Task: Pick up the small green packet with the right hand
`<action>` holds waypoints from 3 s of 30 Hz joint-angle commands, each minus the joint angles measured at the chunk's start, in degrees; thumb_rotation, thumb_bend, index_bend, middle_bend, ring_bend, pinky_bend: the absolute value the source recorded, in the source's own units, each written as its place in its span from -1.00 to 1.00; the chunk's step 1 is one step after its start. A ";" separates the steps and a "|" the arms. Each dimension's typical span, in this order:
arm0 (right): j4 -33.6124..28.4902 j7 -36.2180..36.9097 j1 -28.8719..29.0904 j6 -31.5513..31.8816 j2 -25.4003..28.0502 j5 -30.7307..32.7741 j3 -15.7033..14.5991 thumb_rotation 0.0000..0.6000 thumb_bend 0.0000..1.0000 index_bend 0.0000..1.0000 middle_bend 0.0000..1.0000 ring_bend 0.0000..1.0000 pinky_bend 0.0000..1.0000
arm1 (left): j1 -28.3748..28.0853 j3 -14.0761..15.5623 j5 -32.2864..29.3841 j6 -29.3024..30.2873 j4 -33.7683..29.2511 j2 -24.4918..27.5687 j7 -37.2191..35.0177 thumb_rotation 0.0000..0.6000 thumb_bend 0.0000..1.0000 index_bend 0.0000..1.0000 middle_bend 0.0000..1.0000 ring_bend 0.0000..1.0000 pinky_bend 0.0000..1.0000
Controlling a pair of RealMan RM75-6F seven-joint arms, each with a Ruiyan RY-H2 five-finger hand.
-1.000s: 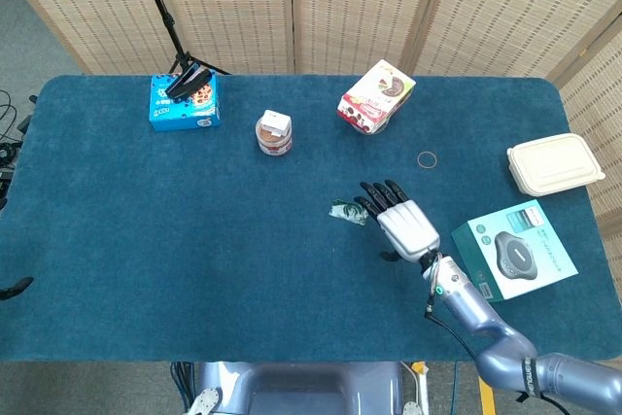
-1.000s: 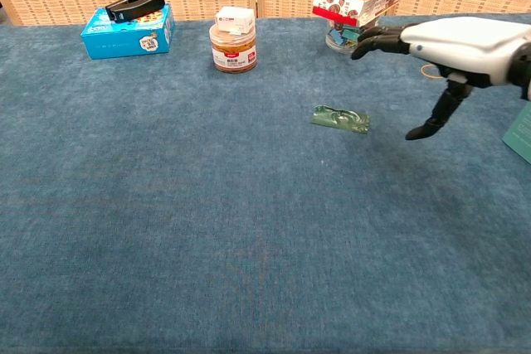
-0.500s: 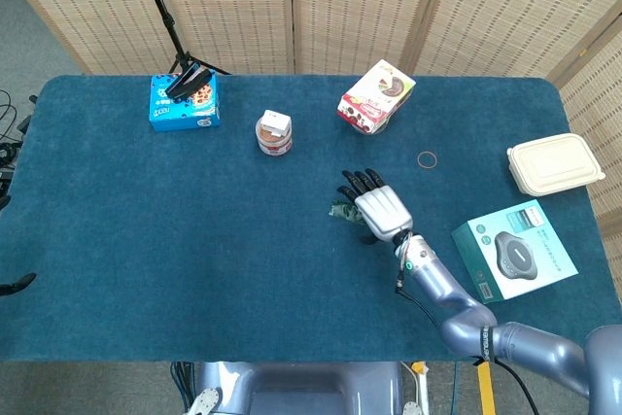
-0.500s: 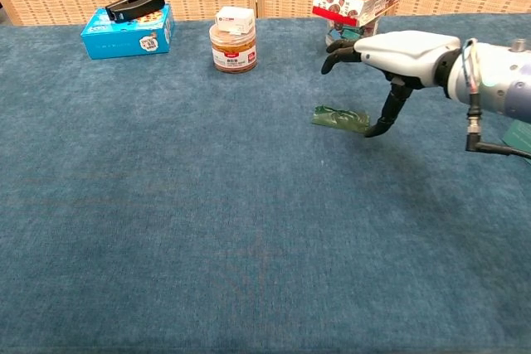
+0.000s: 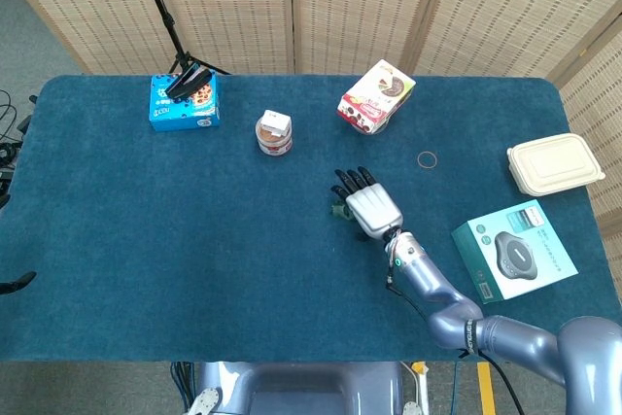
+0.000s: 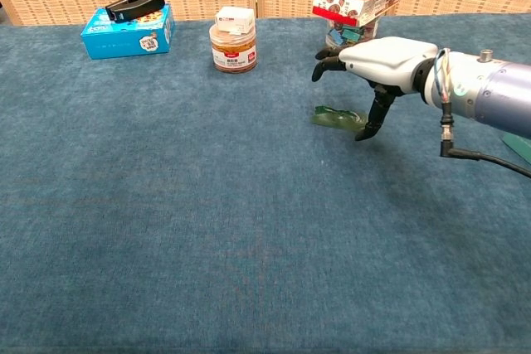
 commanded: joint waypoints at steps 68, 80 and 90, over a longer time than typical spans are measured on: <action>10.71 0.52 2.35 3.32 -3.92 -1.85 -1.88 1.00 -0.98 -0.39 -1.00 -1.00 -1.00 | -0.36 -0.08 -0.42 -0.82 -0.07 0.02 0.07 1.00 -0.84 -1.00 -1.00 -1.00 -1.00; 10.05 1.92 2.62 0.95 -3.15 -1.24 -2.08 1.00 -0.45 -0.26 -1.00 -1.00 -1.00 | -0.38 -0.12 -0.47 -0.86 0.00 0.01 -0.01 1.00 -0.84 -1.00 -1.00 -1.00 -1.00; 10.16 2.06 2.72 0.58 -3.35 -1.07 -2.24 1.00 -0.32 -0.20 -1.00 -1.00 -1.00 | -0.31 -0.11 -0.37 -0.76 0.07 0.08 -0.29 1.00 -0.84 -1.00 -1.00 -1.00 -1.00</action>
